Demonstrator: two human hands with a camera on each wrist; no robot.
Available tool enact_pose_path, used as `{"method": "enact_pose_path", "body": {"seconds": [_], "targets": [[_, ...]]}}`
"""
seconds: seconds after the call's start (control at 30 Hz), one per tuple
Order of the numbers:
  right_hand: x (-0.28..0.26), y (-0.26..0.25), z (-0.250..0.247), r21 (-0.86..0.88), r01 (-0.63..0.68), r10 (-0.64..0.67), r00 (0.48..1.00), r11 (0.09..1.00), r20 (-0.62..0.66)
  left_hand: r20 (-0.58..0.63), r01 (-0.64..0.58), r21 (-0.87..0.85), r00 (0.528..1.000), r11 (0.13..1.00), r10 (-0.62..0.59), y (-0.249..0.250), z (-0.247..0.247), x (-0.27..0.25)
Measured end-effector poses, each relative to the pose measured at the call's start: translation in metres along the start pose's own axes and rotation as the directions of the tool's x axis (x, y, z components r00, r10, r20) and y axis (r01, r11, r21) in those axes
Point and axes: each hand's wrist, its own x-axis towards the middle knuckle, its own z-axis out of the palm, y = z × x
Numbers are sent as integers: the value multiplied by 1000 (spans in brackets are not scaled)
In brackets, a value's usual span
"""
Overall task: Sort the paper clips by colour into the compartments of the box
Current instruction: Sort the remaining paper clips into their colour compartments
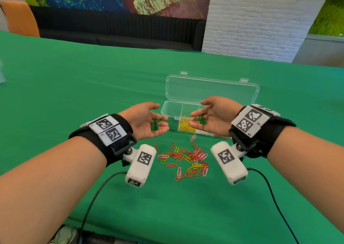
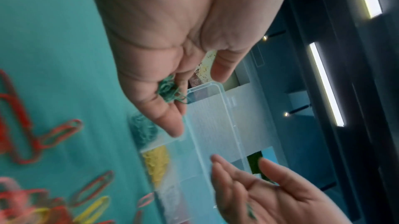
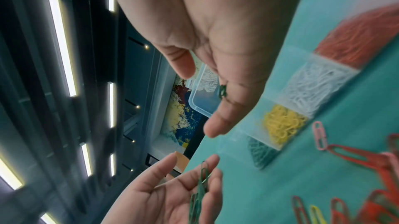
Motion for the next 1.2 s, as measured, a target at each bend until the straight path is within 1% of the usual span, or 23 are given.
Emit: {"method": "enact_pose_path", "body": {"seconds": [0.07,0.13,0.23,0.3,0.4,0.5,0.63,0.77,0.87,0.97,1.03,1.1,1.13,1.17,1.2], "targets": [[11,-9,7,39,20,-19,1000,999,-13,21,-23,-80,999,997,24,8,2,5],[23,-16,14,104,38,-35,999,994,-37,30,-41,-124,999,991,45,16,5,10],[39,-24,25,139,-15,20,999,990,-29,35,-55,-162,997,985,61,27,11,20],[49,-27,31,143,-23,29,999,989,-42,17,-65,-171,997,983,69,32,14,29],[67,-31,36,134,8,6,994,991,-105,-20,-67,-115,998,991,65,42,18,42],[83,-32,38,107,19,-3,989,994,-147,-28,-48,-44,999,998,47,50,21,52],[91,-33,39,55,3,3,994,998,-107,-56,-34,-33,998,999,32,57,27,58],[87,-37,41,-11,0,-1,991,1000,-132,-38,-53,-13,998,999,52,58,26,63],[89,-37,35,-46,9,-15,990,999,-140,-35,-100,27,994,995,101,55,22,59],[83,-34,31,-51,48,-53,993,998,-106,-47,-191,107,979,976,197,48,22,45],[73,-31,28,-92,95,-101,993,991,-65,-62,-254,196,961,947,271,42,21,35],[57,-27,27,-186,167,-178,983,968,-39,-43,-300,328,943,896,331,35,18,24],[49,-24,25,-247,207,-223,974,947,-35,-23,-311,423,935,851,353,31,16,17],[40,-21,22,-321,240,-261,965,916,-23,0,-310,545,929,779,370,26,13,12],[32,-16,19,-411,259,-284,959,874,1,28,-294,677,926,675,375,21,10,7]]}}
